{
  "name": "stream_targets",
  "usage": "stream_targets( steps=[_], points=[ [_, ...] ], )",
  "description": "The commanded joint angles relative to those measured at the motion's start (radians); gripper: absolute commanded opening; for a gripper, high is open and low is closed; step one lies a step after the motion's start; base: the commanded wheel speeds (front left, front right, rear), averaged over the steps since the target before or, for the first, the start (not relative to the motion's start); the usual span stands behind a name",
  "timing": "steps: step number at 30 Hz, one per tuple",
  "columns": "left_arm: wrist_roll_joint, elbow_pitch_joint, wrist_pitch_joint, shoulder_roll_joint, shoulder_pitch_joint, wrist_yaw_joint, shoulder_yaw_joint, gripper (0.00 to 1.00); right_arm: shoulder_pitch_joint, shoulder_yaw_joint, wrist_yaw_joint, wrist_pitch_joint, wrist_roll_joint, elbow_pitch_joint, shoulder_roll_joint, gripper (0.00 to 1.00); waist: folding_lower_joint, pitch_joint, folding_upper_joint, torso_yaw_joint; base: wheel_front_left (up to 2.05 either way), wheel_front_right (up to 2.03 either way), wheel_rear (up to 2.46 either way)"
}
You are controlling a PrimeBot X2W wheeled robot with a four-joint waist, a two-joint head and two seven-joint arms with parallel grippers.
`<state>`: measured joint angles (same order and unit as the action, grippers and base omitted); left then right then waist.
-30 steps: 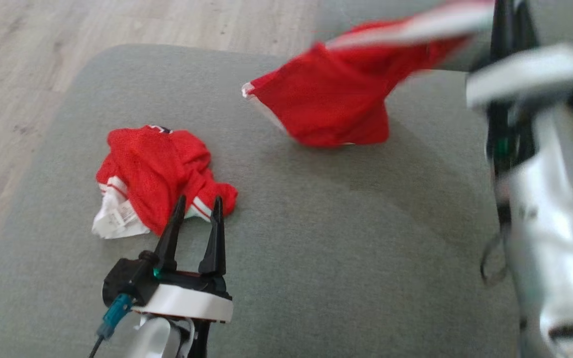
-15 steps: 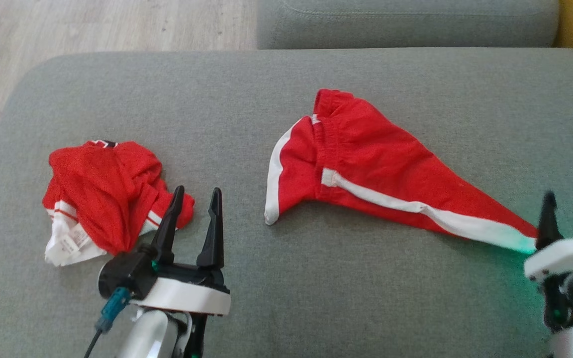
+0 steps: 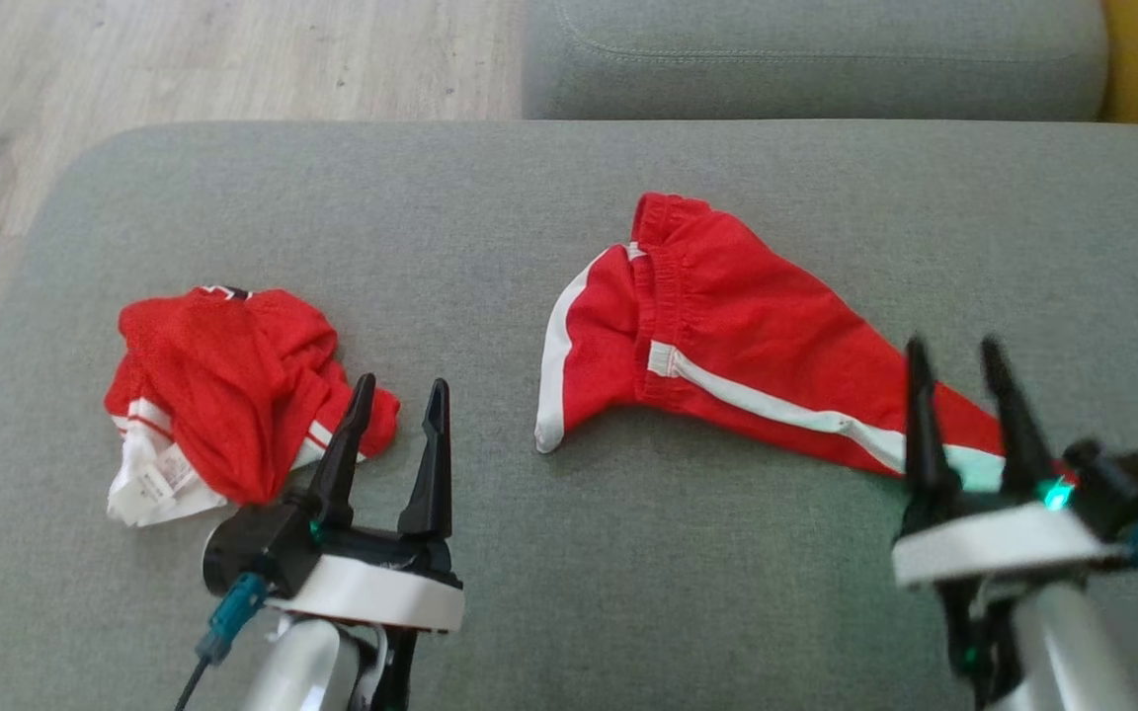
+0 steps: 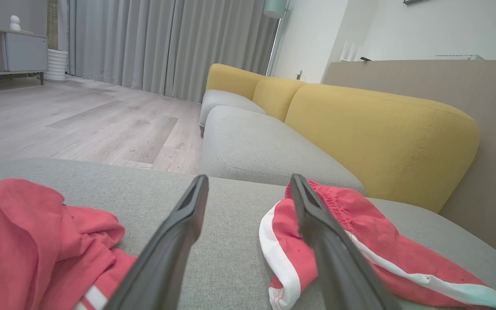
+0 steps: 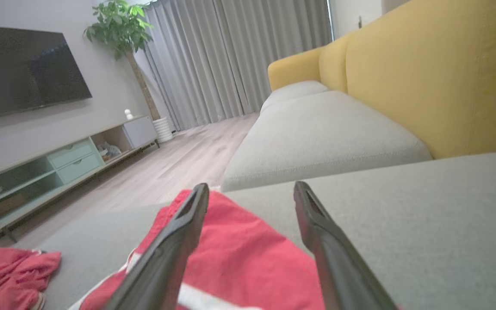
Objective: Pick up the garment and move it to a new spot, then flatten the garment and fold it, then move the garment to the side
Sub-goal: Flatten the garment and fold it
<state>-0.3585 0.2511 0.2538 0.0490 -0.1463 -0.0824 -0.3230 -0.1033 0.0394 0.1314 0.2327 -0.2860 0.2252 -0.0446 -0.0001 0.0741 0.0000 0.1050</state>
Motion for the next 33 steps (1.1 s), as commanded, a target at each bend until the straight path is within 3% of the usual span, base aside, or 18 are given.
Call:
stream_targets(
  steps=[1, 8, 15, 20, 26, 33],
  points=[
    [0.001, -0.037, 0.008, 0.001, -0.028, 0.001, 0.028, 1.0, -0.008, 0.032, -0.001, 0.014, 0.007, -0.036, -0.006, 1.0, 0.0001, 0.002, 0.0, 0.004, 0.0, 0.0, 0.0],
    [0.003, -0.049, 0.008, 0.001, -0.031, 0.003, 0.035, 1.0, 0.014, 0.071, -0.001, 0.027, 0.013, -0.046, -0.006, 1.0, 0.0001, 0.024, 0.0, 0.005, 0.0, 0.0, 0.0],
    [0.015, -0.008, -0.004, 0.002, -0.088, -0.017, -0.015, 1.0, -0.003, 0.011, -0.001, 0.029, 0.023, -0.036, -0.006, 1.0, 0.0001, 0.05, 0.0, -0.028, 0.0, 0.0, 0.0],
    [0.02, 0.063, -0.148, 0.003, -0.196, -0.038, -0.127, 1.0, -0.013, -0.01, -0.001, 0.029, 0.03, -0.028, -0.006, 1.0, 0.0001, 0.079, 0.0, -0.067, 0.0, 0.0, 0.0],
    [-0.074, 0.11, -0.321, 0.003, -0.318, -0.047, -0.222, 1.0, -0.025, -0.014, -0.001, 0.029, 0.022, -0.026, -0.006, 1.0, 0.0001, 0.115, 0.0, -0.121, 0.0, 0.0, 0.0],
    [-0.137, 0.151, -0.387, 0.014, -0.375, -0.048, -0.255, 1.0, -0.032, -0.015, -0.001, 0.029, 0.012, -0.028, -0.006, 1.0, 0.0001, 0.139, 0.0, -0.16, 0.0, 0.0, 0.0]
  ],
)
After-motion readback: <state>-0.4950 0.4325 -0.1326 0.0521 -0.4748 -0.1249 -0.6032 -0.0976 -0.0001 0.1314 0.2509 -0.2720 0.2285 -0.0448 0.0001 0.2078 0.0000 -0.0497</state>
